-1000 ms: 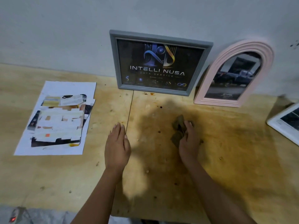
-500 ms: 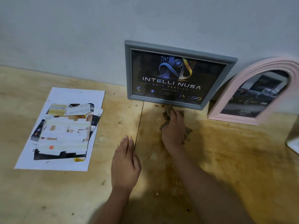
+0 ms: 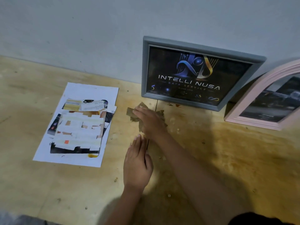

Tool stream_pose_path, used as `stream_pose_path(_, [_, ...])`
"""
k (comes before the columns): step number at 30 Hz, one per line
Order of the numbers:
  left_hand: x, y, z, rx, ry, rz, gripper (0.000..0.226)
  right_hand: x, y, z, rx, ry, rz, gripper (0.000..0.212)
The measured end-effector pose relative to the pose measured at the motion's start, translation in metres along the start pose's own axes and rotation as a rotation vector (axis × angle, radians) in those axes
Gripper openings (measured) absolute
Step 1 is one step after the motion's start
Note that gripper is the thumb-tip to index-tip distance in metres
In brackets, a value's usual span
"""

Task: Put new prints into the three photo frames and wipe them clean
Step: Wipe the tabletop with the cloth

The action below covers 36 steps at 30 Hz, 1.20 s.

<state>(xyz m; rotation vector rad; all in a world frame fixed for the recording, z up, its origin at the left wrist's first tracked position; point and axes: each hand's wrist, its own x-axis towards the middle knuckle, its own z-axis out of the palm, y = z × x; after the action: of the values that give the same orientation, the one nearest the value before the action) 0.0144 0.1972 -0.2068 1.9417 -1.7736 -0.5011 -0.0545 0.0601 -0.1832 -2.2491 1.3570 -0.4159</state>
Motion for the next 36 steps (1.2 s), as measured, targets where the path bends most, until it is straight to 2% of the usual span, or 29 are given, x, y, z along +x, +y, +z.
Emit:
stream_pose_path(12, [-0.002, -0.003, 0.003, -0.013, 0.019, -0.011, 0.050, -0.016, 0.019, 0.000, -0.199, 0.086, 0.303, 0.050])
stream_pose_path(36, [-0.005, -0.003, 0.004, -0.041, 0.030, -0.037, 0.052, -0.035, 0.042, -0.016, -0.298, 0.070, 0.479, 0.057])
